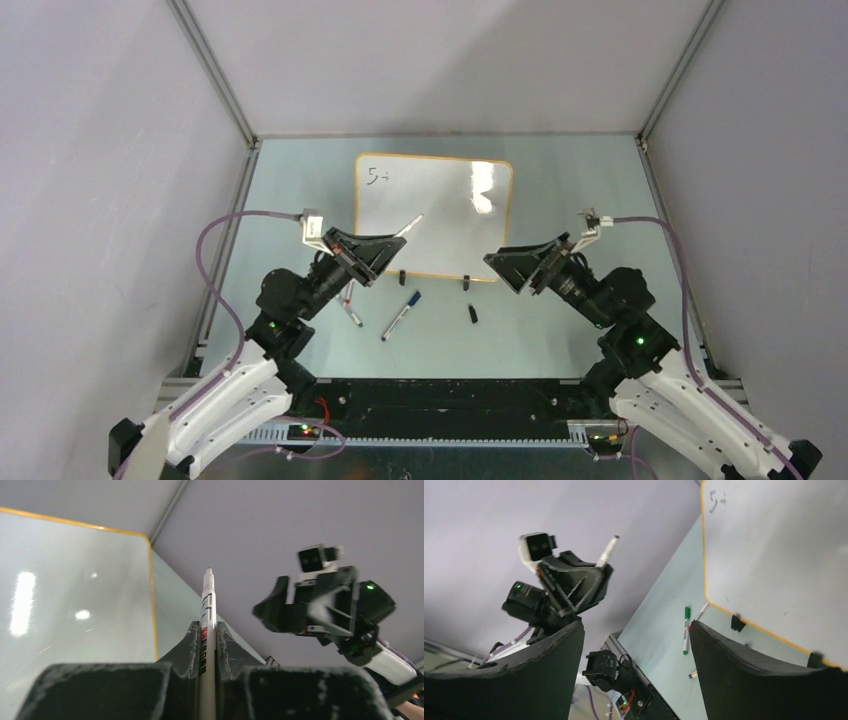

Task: Write a sentence on the whiteboard
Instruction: Pass from the left arm to the right

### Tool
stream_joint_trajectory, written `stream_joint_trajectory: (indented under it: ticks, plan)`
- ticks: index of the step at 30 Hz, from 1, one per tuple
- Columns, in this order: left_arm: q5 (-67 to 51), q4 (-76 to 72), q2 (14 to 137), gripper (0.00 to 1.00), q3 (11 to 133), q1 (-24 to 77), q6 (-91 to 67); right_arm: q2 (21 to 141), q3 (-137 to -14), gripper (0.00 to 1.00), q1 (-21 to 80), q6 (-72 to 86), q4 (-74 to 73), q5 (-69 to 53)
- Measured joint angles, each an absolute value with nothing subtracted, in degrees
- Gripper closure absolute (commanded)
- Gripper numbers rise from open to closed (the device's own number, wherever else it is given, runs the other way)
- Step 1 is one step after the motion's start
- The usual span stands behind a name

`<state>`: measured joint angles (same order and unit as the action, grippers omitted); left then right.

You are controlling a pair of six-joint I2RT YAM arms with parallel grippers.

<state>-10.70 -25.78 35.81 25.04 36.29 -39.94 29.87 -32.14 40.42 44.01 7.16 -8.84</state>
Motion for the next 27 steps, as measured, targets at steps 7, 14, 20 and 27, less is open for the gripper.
stream_joint_trajectory:
  ticks: [7,14,20,27]
  plan:
    - [-10.98,-34.96,42.54,1.0,25.5,40.34,-39.92,40.91,-32.67,0.26,48.12,49.6,9.04,0.05]
    - [-10.94,-33.26,45.1,1.0,29.45,43.24,-37.47,44.75,-34.98,0.32,54.59,49.91,14.22,7.86]
    - [-10.96,-32.18,45.15,1.0,30.13,44.16,-36.34,46.74,-36.58,0.36,55.0,49.95,19.07,10.13]
    - [-10.98,-30.41,45.58,1.0,30.13,45.32,-35.29,48.29,-37.06,0.42,55.22,50.35,20.97,10.31]
